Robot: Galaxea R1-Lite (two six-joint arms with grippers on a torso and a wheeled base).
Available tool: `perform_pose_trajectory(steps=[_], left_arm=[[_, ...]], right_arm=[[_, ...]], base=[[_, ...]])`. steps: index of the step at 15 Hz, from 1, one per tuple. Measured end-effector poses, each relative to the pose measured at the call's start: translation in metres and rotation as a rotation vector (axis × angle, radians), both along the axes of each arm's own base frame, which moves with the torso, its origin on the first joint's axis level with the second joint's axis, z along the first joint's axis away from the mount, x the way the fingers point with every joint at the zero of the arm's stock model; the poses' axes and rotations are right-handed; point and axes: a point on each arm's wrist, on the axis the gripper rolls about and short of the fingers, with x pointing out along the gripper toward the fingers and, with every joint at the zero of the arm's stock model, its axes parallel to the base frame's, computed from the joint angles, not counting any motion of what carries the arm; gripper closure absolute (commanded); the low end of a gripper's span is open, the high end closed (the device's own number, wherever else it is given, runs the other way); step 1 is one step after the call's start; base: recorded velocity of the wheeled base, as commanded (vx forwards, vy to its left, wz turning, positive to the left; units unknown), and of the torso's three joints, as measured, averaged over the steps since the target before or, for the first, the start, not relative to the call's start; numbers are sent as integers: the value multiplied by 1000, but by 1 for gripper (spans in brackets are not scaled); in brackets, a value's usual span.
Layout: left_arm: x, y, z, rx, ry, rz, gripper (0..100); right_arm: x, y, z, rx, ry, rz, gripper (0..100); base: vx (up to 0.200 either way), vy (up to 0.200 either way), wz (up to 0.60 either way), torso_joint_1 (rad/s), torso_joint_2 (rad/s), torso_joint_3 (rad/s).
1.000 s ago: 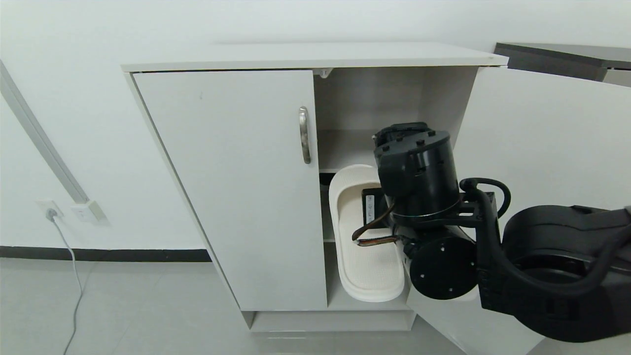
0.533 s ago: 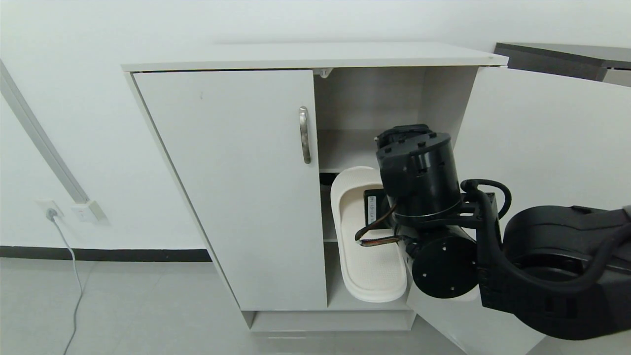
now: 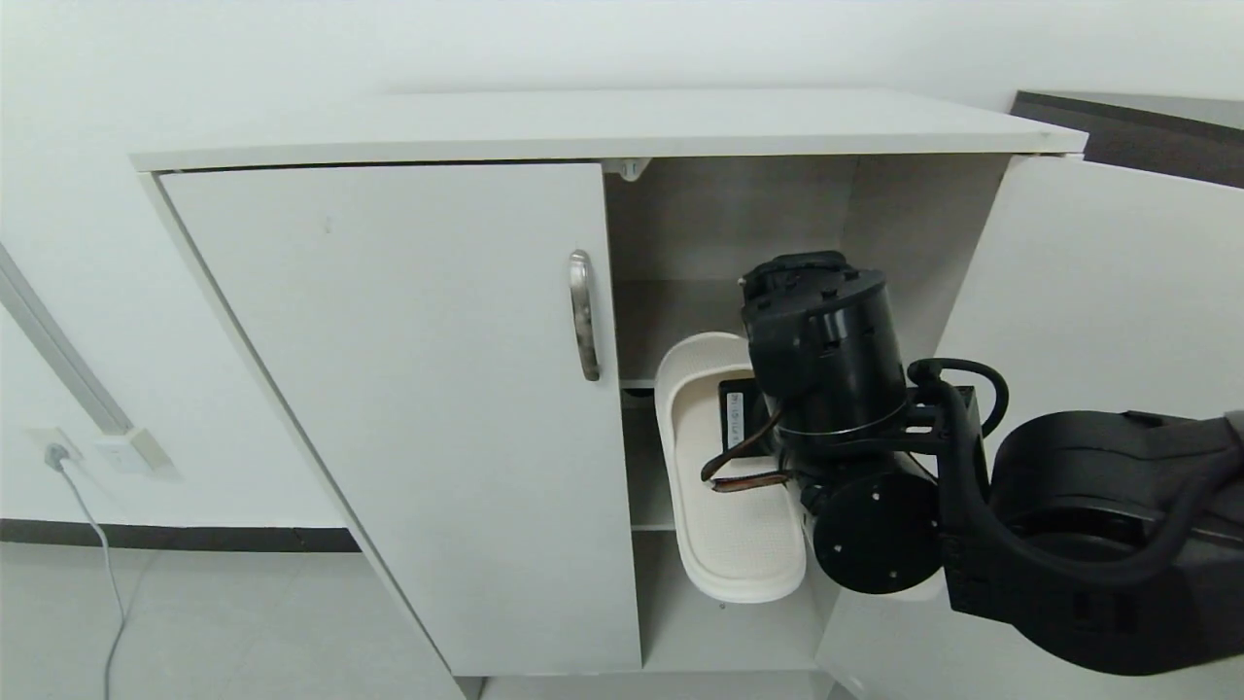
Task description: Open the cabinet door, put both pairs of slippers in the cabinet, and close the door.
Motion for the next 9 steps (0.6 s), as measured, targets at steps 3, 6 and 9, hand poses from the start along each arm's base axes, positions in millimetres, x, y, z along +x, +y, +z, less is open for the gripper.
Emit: perform_pose_trajectory(steps=[3, 6, 9], left_arm=[[0, 0, 0, 0, 1, 1, 100], [0, 0, 0, -1, 1, 1, 100], [0, 0, 0, -2, 1, 1, 100]], right_arm=[[3, 0, 0, 5, 3, 11, 100], [13, -2, -2, 12, 12, 12, 100], [30, -1, 6, 39, 1, 16, 100]], base=[[200, 0, 0, 1, 2, -2], [0, 0, 0, 0, 0, 0], [0, 0, 0, 0, 0, 0]])
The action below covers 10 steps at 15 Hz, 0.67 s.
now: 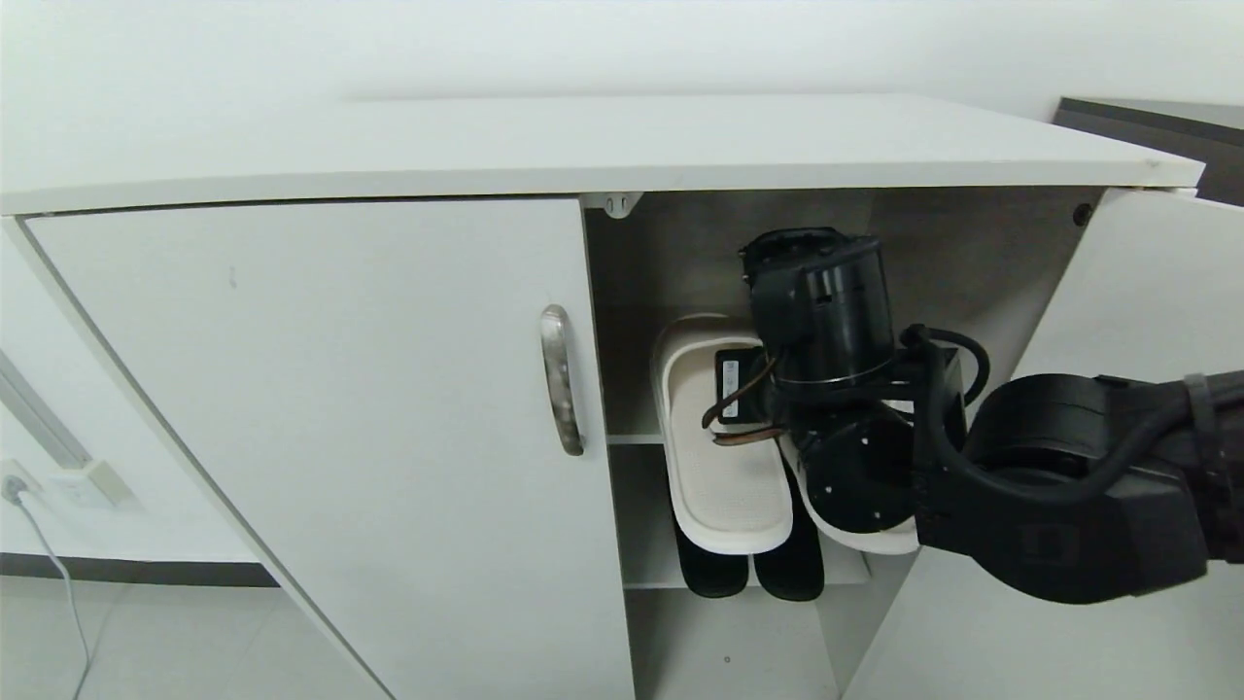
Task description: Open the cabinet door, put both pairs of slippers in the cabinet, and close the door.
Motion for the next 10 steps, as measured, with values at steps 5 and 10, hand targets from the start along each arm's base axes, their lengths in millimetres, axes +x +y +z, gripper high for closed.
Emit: perform_pose_trajectory(steps=[5, 10], left_arm=[[0, 0, 0, -2, 0, 0, 100], [0, 0, 0, -7, 0, 13, 100]], right_arm=[[43, 4, 0, -1, 13, -20, 100], [80, 5, 9, -22, 6, -59, 100]], base=[[0, 0, 0, 0, 0, 0], [0, 0, 0, 0, 0, 0]])
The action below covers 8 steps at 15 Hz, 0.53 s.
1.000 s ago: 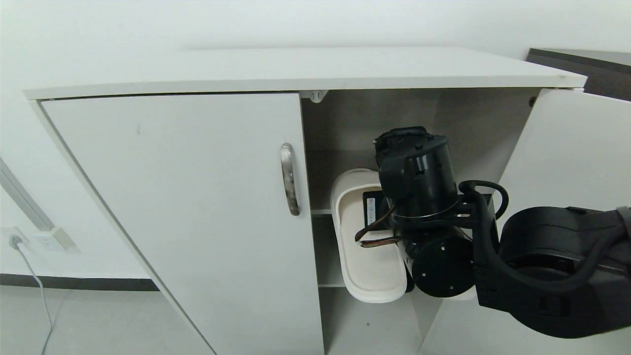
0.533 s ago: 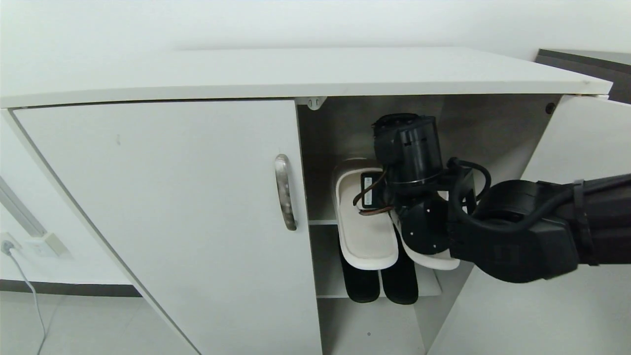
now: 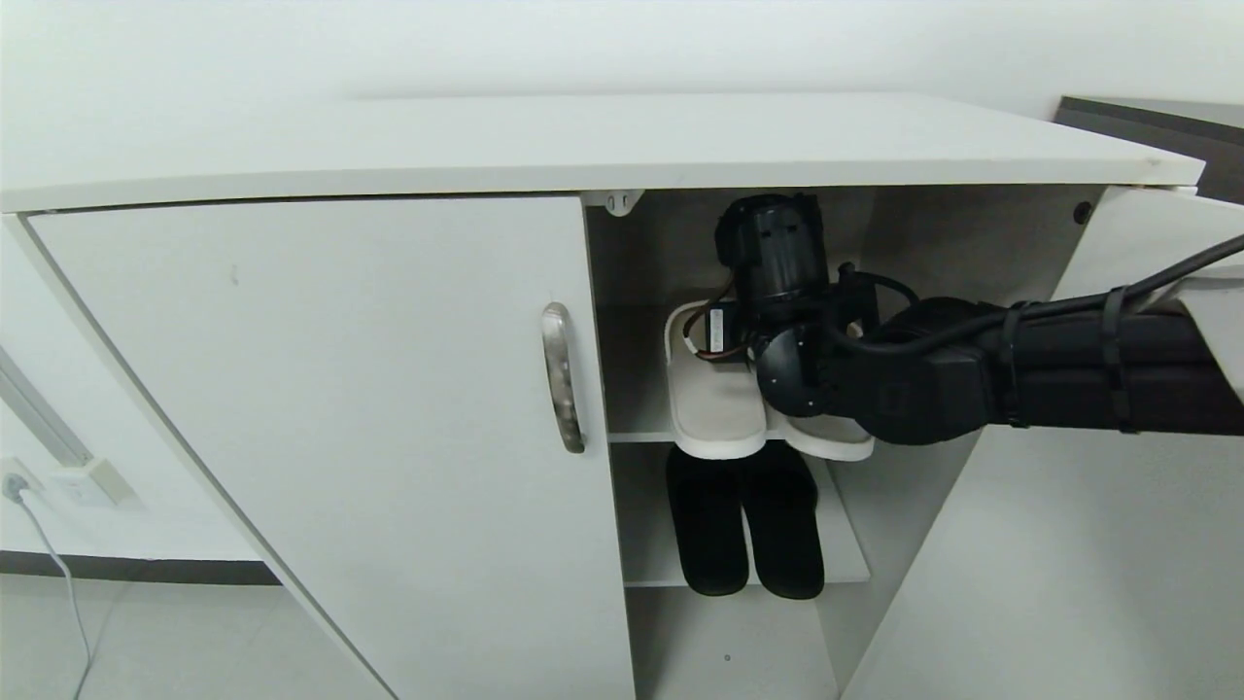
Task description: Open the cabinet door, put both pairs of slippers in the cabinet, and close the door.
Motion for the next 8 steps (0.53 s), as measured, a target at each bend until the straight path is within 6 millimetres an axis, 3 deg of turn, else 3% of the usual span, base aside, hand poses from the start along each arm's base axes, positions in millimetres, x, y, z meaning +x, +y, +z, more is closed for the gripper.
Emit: perform_pose_trajectory(steps=[8], left_arm=[[0, 0, 0, -3, 0, 0, 100]], right_arm=[[21, 3, -15, -10, 12, -27, 100]], base=[[0, 0, 0, 0, 0, 0]])
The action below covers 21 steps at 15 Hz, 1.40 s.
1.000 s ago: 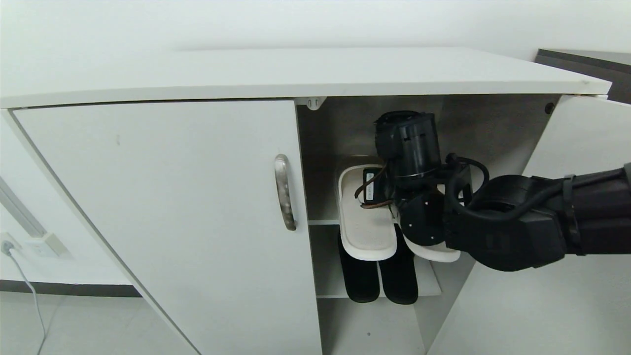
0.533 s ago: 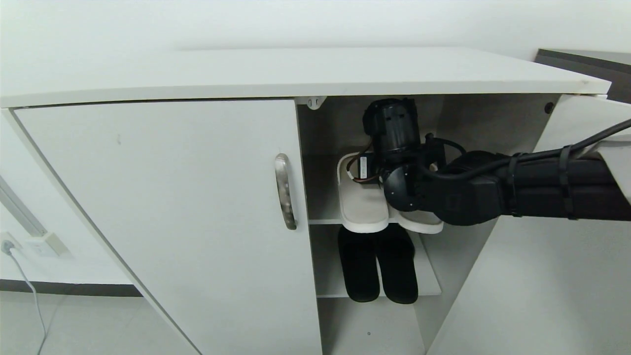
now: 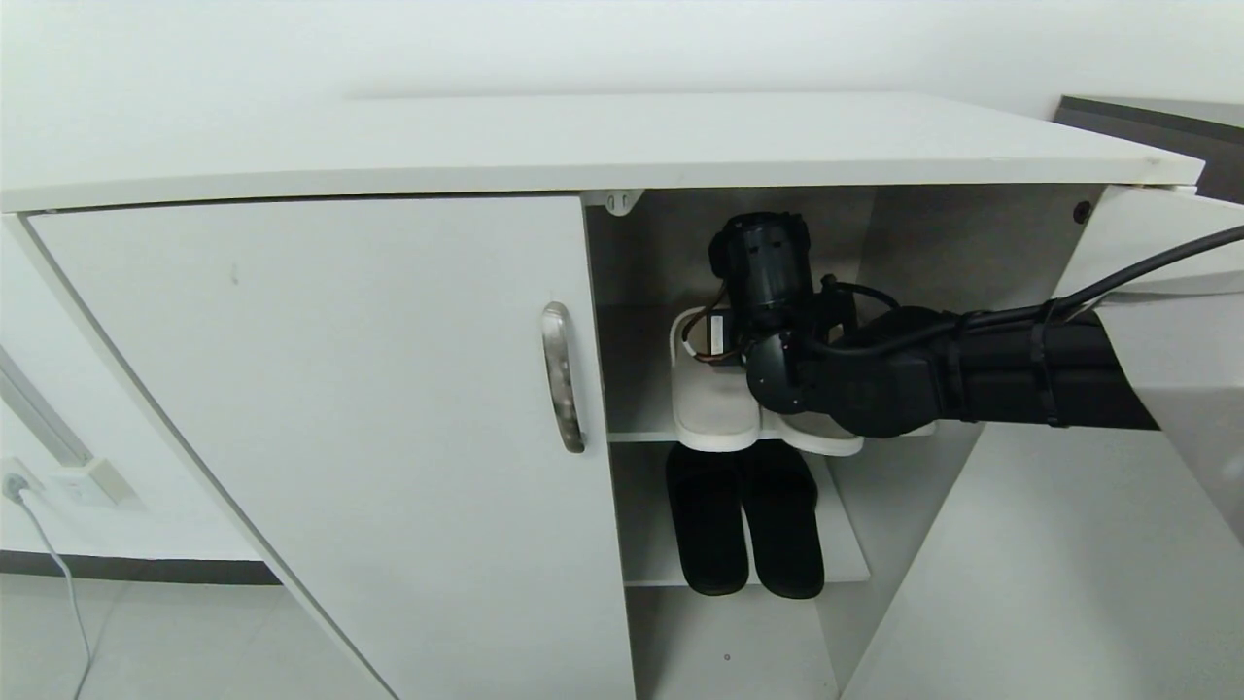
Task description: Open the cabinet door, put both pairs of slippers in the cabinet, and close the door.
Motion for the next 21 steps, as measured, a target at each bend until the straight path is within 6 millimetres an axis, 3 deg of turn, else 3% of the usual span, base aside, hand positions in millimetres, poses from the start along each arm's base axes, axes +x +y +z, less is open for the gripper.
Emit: perform_pose_trajectory(steps=[1, 5, 10, 14, 21], left_arm=[[0, 0, 0, 0, 0, -1, 100], [0, 0, 0, 0, 0, 0, 100], [0, 0, 0, -1, 0, 0, 100], [0, 0, 0, 0, 0, -1, 100], [0, 0, 0, 0, 0, -2, 100]], right_arm=[[2, 0, 0, 2, -2, -2, 0], [5, 1, -2, 2, -2, -7, 0], [-12, 6, -3, -6, 11, 19, 0], [-41, 5, 0, -3, 32, 56, 0], [-116, -14, -1, 39, 23, 173, 0]], base=[[0, 0, 0, 0, 0, 0], [0, 0, 0, 0, 0, 0], [0, 0, 0, 0, 0, 0], [0, 0, 0, 0, 0, 0], [0, 0, 0, 0, 0, 0]])
